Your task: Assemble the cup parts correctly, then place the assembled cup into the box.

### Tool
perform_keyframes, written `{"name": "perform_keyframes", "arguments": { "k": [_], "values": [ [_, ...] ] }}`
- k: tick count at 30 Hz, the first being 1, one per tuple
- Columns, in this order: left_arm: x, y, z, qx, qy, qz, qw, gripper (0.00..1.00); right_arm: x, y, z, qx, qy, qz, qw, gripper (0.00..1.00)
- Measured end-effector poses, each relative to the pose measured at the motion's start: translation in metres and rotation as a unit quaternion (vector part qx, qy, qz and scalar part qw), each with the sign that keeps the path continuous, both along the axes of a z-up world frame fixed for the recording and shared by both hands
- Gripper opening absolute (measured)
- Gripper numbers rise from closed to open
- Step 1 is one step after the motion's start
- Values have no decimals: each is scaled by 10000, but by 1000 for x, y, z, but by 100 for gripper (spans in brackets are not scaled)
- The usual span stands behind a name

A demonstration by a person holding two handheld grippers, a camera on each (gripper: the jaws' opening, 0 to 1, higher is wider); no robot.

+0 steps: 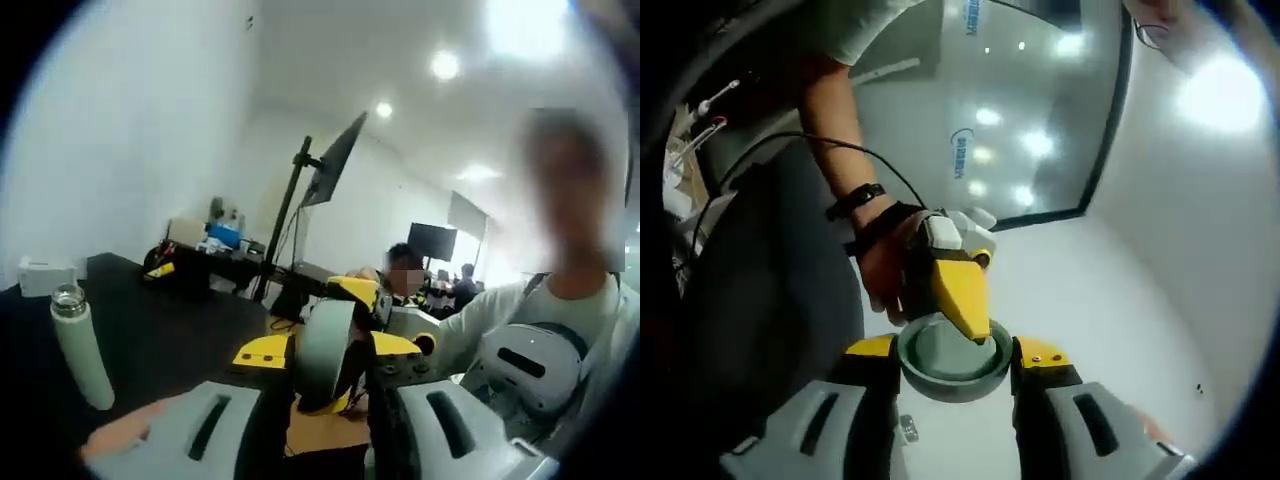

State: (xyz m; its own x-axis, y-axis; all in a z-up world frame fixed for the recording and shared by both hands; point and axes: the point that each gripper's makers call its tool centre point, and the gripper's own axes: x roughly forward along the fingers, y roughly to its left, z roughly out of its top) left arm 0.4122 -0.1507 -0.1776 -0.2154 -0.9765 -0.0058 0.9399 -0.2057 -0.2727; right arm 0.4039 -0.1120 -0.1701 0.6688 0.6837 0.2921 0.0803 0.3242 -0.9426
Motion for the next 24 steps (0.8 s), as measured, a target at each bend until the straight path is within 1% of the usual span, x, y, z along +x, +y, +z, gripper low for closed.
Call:
{"name": "perform_keyframes", "arguments": {
  "k": [1, 2, 4, 6, 7, 8, 9, 10, 11, 12, 13, 14, 15, 16, 17, 18, 19, 20, 21, 22, 23, 24],
  "values": [
    [1, -1, -1, 14, 10, 36, 10000, 16, -1, 0, 0, 5, -6, 13, 10000, 41],
    [4, -1, -2, 50, -9, 98, 9999, 15, -1, 1, -1, -8, -18, 11, 10000, 41],
    [4, -1, -2, 38, -40, 71, 10000, 14, -1, 0, -1, -14, -21, 3, 10000, 41],
    [4, -1, -2, 102, -111, 128, 9998, 13, -1, -2, -3, 55, 66, 51, 9999, 41],
    [5, -2, -3, 124, -124, 175, 9997, 13, 1, -4, -4, 209, 284, 85, 9993, 41],
    [5, -2, -3, 139, -123, 186, 9997, 12, 1, -6, -3, 337, 440, 201, 9983, 41],
    [5, -3, -3, 147, -137, 203, 9996, 12, 2, -7, -3, 452, 593, 283, 9968, 42],
    [6, -3, -3, 159, -137, 233, 9995, 12, 3, -9, -4, 577, 815, 336, 9944, 42],
    [6, -2, -1, 144, -151, 261, 9994, 12, 3, -12, -4, 753, 1057, 430, 9906, 42],
    [8, 0, 1, 110, -202, 327, 9992, 12, 4, -15, -5, 1066, 1503, 573, 9812, 47],
    [10, 1, 3, 84, -221, 372, 9990, 12, 4, -17, -6, 1381, 1920, 769, 9686, 55],
    [15, 4, 9, 0, -223, 485, 9986, 12, 4, -19, -5, 1597, 2235, 941, 9569, 62],
    [18, 6, 12, -44, -255, 556, 9981, 12, 5, -24, -4, 1886, 2548, 1053, 9426, 63],
    [20, 8, 16, -83, -272, 611, 9977, 12, 3, -27, -2, 2229, 2918, 1274, 9214, 61],
    [25, 10, 19, -115, -368, 771, 9963, 12, 1, -31, 4, 2675, 3267, 1557, 8930, 59],
    [28, 12, 22, -135, -490, 884, 9948, 12, -3, -34, 10, 2984, 3579, 1902, 8641, 60],
    [30, 13, 24, -145, -578, 991, 9933, 12, -4, -39, 16, 3378, 3849, 2183, 8307, 61],
    [30, 15, 28, -184, -698, 1084, 9915, 12, -3, -46, 23, 3703, 4024, 2393, 8023, 61],
    [29, 15, 31, -206, -729, 1126, 9908, 12, -3, -53, 27, 3972, 4250, 2630, 7697, 60],
    [30, 17, 34, -210, -882, 1238, 9882, 12, -3, -57, 30, 4131, 4369, 2736, 7507, 60],
    [29, 18, 37, -244, -1004, 1281, 9864, 12, -2, -61, 32, 4305, 4550, 2889, 7240, 59],
    [27, 18, 38, -249, -1033, 1308, 9857, 12, -5, -63, 35, 4400, 4712, 3088, 6993, 58]
  ]
}}
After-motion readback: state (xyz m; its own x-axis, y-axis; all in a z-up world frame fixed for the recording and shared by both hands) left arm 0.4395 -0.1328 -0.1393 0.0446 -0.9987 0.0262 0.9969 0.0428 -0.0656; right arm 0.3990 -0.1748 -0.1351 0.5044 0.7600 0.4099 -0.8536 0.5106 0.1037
